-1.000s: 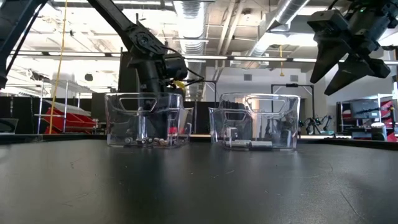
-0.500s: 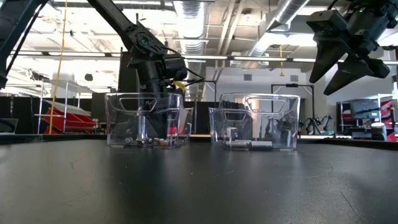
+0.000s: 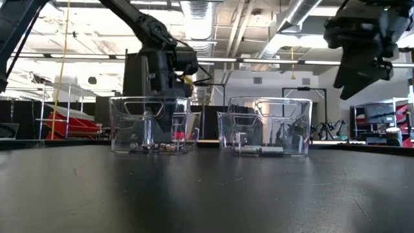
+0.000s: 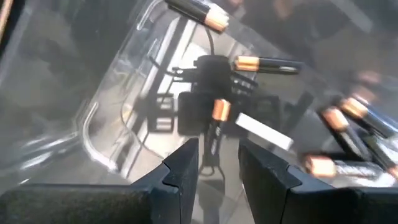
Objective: Sort batteries
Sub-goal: Return to Home Position
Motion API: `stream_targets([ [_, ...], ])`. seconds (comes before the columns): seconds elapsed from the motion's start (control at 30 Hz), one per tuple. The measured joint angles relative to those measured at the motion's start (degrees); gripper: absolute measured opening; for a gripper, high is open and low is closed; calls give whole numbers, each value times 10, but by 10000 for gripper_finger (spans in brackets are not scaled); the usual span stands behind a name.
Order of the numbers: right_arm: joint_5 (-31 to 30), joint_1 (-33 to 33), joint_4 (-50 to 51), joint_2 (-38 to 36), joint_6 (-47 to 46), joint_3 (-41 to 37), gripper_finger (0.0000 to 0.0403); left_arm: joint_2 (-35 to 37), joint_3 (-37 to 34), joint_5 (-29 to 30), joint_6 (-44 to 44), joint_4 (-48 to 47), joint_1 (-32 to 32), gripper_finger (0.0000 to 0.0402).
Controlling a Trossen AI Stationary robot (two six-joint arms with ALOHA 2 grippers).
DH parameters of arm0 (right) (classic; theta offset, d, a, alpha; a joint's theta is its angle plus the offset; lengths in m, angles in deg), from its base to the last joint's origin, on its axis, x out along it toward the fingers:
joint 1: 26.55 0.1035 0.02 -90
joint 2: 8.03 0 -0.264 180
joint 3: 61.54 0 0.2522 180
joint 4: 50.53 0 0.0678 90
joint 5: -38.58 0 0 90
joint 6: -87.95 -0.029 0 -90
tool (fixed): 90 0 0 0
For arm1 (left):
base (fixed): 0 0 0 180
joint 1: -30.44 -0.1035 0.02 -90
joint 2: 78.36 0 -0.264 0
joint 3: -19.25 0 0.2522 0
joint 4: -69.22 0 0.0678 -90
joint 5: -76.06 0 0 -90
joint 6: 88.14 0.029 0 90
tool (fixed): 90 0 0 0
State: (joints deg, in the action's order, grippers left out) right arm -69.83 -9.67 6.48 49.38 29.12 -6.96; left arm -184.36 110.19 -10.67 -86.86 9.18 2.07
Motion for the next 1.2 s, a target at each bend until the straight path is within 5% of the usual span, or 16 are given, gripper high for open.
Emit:
stream_targets([
  [0.23, 32, 0, 2, 0, 110, 0, 234, 3, 98, -53, -15, -134, 16, 112],
  [0.43, 33, 0, 40, 0, 128, 0, 234, 66, 107, -86, -36, -102, 73, 112],
  [0.67, 33, 0, 74, 0, 131, 0, 234, 145, 103, -48, -25, -43, 166, 112],
  [0.87, 33, 0, 72, 0, 158, 0, 234, 226, 2, -40, -25, 80, 211, 112],
  [1.2, 32, 0, 72, 0, 173, 0, 234, 397, -268, -39, -16, 288, 246, 112],
])
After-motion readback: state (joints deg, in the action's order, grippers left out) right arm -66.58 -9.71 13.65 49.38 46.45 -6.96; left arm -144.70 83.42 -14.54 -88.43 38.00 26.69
